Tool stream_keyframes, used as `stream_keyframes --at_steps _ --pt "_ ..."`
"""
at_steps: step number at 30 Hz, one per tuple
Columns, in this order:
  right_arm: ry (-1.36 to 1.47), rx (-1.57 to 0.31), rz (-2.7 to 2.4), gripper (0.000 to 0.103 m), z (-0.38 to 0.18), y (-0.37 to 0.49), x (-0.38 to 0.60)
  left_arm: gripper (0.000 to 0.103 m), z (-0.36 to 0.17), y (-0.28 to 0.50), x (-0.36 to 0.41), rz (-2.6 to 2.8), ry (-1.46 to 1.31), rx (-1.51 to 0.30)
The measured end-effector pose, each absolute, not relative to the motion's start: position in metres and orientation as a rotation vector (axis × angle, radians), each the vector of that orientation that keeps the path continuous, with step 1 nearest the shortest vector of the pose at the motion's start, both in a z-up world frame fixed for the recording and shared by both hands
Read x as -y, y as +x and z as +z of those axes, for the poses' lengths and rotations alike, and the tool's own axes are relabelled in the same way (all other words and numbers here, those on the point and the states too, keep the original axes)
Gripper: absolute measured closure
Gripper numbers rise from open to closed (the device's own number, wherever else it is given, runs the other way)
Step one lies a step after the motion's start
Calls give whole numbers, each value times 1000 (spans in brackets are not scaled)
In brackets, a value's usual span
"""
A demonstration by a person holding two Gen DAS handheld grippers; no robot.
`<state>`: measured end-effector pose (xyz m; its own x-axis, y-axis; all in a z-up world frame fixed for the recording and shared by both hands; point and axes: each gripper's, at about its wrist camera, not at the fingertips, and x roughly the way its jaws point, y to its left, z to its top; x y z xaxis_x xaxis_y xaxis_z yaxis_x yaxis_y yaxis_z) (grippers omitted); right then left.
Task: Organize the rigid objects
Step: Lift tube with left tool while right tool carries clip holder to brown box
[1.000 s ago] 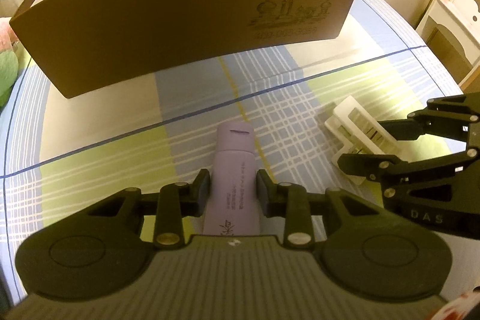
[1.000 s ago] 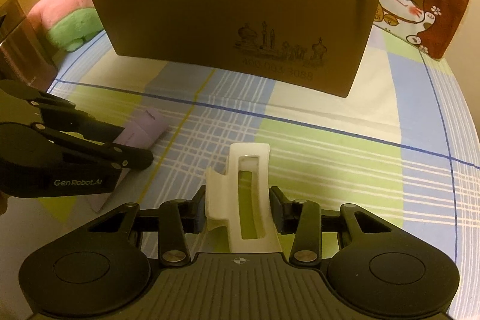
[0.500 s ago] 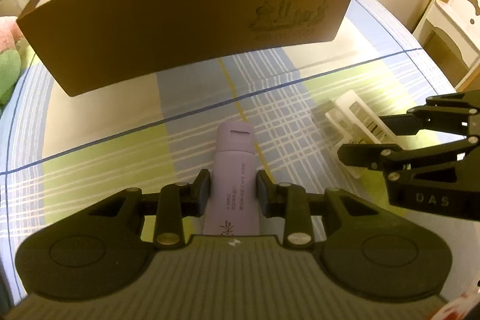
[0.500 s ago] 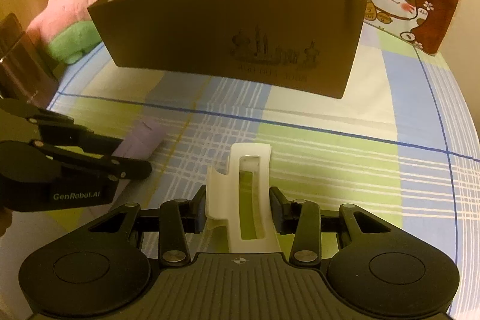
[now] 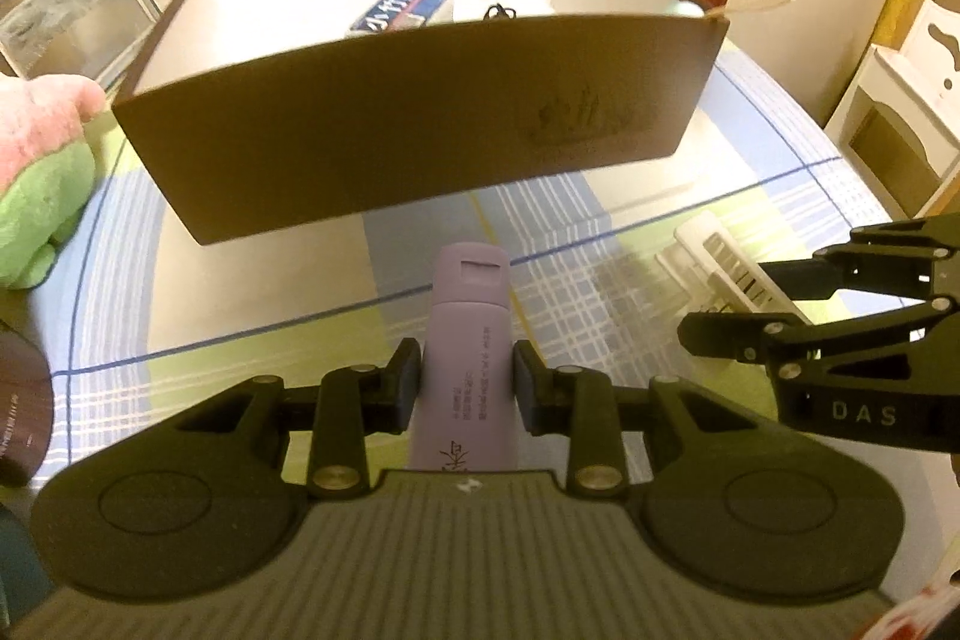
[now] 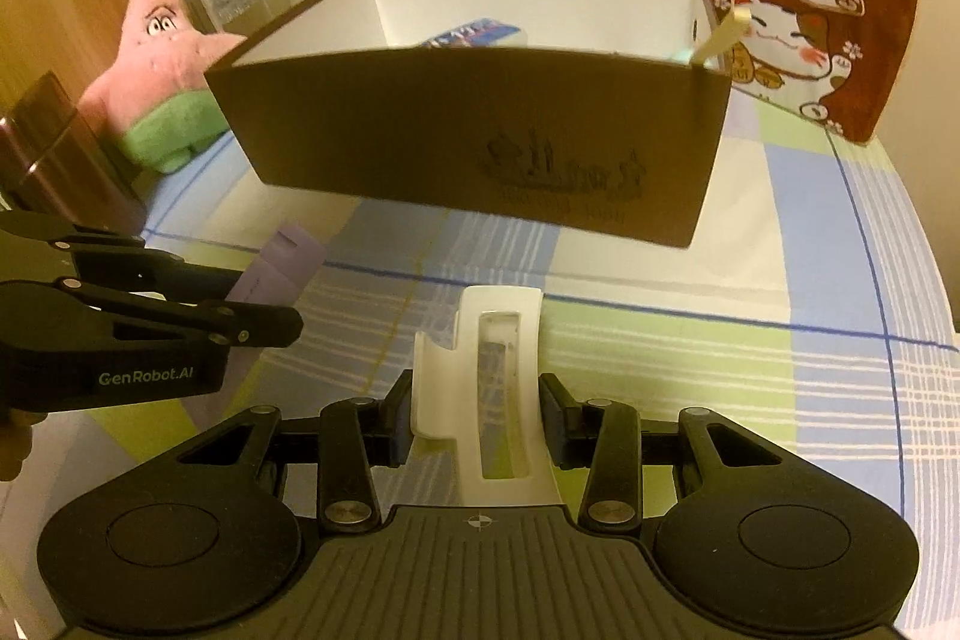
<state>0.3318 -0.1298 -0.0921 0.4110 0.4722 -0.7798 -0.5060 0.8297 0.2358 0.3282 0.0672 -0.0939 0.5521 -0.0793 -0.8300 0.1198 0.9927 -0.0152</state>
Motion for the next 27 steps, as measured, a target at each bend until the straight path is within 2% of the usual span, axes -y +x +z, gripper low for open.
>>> stream_keyframes --at_steps 17,27 --pt "-6 -863 665 61 -42 347 121 74 -43 331 -83 -73 51 -882" --pt "17 -798 690 61 -9 385 105 74 -13 358 -88 -58 75 -821"
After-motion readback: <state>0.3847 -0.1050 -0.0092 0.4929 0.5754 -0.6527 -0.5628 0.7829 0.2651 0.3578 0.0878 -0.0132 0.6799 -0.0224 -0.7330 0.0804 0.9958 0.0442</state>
